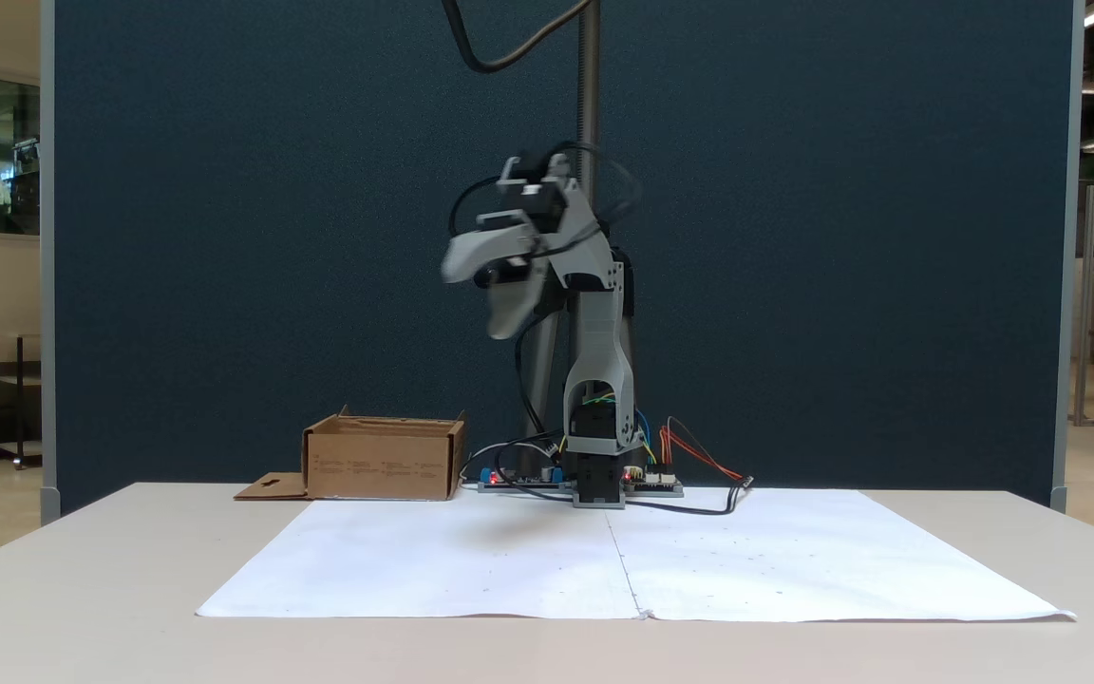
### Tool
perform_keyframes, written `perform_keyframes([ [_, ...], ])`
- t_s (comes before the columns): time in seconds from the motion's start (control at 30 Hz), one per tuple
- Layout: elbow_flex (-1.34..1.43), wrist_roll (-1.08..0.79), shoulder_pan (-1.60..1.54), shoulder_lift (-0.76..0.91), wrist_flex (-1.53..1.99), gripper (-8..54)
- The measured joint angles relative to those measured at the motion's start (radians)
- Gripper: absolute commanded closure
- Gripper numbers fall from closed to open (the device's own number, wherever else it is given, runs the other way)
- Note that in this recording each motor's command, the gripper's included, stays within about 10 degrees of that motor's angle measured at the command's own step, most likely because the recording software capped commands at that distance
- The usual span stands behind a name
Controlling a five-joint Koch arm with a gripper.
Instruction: Grasp a green dice and put it in the bin.
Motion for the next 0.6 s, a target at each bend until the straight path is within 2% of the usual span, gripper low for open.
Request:
perform_keyframes([
  [0.3,0.23,-0.005,-0.276,0.178,-0.071,2.3],
  [0.6,0.62,-0.021,-0.367,0.419,-0.383,2.1],
])
